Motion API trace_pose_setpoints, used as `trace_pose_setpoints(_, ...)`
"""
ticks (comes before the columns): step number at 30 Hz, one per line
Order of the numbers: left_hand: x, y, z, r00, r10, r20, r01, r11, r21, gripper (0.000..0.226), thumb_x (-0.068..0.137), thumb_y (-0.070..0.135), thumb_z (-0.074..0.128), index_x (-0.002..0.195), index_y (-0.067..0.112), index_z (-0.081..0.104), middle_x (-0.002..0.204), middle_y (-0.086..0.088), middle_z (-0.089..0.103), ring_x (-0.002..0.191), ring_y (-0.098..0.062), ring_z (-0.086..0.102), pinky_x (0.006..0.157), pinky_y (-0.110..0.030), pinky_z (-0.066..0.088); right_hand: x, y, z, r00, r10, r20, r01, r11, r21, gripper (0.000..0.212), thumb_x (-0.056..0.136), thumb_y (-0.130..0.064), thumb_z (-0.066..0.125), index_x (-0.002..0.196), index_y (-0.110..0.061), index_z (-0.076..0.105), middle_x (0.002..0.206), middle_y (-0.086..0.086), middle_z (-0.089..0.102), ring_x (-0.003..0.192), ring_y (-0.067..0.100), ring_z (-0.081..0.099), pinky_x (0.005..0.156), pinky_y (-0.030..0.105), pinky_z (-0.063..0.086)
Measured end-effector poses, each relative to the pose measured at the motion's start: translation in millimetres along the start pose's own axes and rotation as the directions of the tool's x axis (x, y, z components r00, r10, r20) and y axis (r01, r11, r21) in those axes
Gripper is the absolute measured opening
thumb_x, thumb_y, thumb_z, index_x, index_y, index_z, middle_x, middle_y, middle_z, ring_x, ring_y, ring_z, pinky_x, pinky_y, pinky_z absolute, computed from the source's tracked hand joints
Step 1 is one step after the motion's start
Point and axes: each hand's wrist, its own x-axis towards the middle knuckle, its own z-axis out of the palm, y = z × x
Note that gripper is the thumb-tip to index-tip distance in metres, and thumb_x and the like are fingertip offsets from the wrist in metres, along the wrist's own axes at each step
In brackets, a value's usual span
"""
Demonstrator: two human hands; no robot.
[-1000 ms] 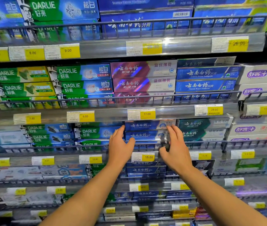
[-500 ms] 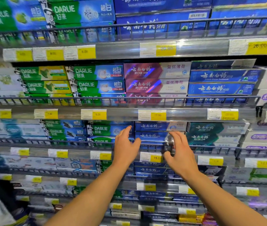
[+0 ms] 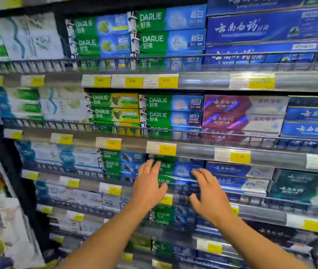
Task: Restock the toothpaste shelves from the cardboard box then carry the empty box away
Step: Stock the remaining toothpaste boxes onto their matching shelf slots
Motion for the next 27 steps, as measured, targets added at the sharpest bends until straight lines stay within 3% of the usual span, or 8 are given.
trace_pose_setpoints(4,12,-21,-9,0.988,0.100,0.115,-0.114,0.987,0.118,0.078,0.096,0.045,0.050,0.155,0.025,0.004,0.164,-0.002,-0.003,0.150,-0.025,-0.003,0.120,-0.047,0.016,15,-29,20,0.999,0.030,0.012,-0.028,0.990,-0.140,0.078,0.094,-0.040,0.052,0.155,-0.018,0.009,0.162,0.002,0.005,0.148,0.023,0.009,0.120,0.033,0.018)
trace_pose_setpoints(11,33,-34,-7,0.956,0.257,0.145,-0.280,0.944,0.172,0.076,0.096,0.048,0.047,0.155,0.019,0.009,0.162,-0.009,0.008,0.148,-0.032,0.009,0.121,-0.044,0.014,34,-57,30,0.994,0.109,-0.021,-0.110,0.935,-0.337,0.088,0.094,-0.046,0.052,0.155,-0.011,-0.002,0.163,0.010,0.000,0.149,0.028,0.003,0.121,0.036,0.005)
trace_pose_setpoints(14,39,-31,2,0.946,0.310,0.094,-0.322,0.931,0.175,0.071,0.096,0.048,0.045,0.153,0.016,0.016,0.158,-0.010,0.020,0.143,-0.033,0.021,0.119,-0.044,0.019,39,-57,35,0.993,0.106,-0.057,-0.120,0.906,-0.405,0.091,0.086,-0.045,0.064,0.153,-0.004,0.018,0.158,0.017,0.020,0.146,0.034,0.020,0.120,0.040,0.017)
trace_pose_setpoints(16,41,-32,12,0.942,0.332,0.044,-0.335,0.928,0.163,0.068,0.096,0.047,0.043,0.152,0.017,0.017,0.155,-0.008,0.023,0.140,-0.032,0.025,0.118,-0.045,0.021,42,-50,43,0.991,0.084,-0.099,-0.120,0.887,-0.447,0.094,0.067,-0.045,0.081,0.141,0.001,0.045,0.144,0.022,0.046,0.131,0.039,0.047,0.108,0.045,0.038)
trace_pose_setpoints(18,43,-35,20,0.932,0.362,-0.020,-0.354,0.921,0.160,0.064,0.097,0.045,0.041,0.151,0.018,0.019,0.154,-0.006,0.025,0.139,-0.030,0.026,0.118,-0.043,0.020,44,-43,51,0.989,0.052,-0.140,-0.112,0.876,-0.470,0.094,0.051,-0.044,0.089,0.127,0.001,0.060,0.128,0.022,0.060,0.113,0.039,0.061,0.095,0.047,0.049)
trace_pose_setpoints(24,42,-48,32,0.904,0.404,-0.138,-0.382,0.910,0.163,0.059,0.099,0.038,0.040,0.151,0.018,0.020,0.156,-0.004,0.022,0.140,-0.028,0.022,0.119,-0.040,0.017,45,-28,69,0.963,-0.067,-0.263,-0.071,0.873,-0.483,0.080,0.065,-0.036,0.081,0.133,-0.003,0.054,0.134,0.018,0.056,0.118,0.038,0.056,0.100,0.047,0.046)
trace_pose_setpoints(27,44,-45,37,0.898,0.421,-0.131,-0.397,0.901,0.173,0.058,0.099,0.038,0.037,0.151,0.019,0.020,0.156,-0.004,0.022,0.139,-0.028,0.023,0.118,-0.042,0.019,49,-24,67,0.956,-0.098,-0.275,-0.051,0.871,-0.489,0.074,0.066,-0.036,0.076,0.130,-0.004,0.056,0.129,0.015,0.059,0.114,0.035,0.058,0.098,0.043,0.048)
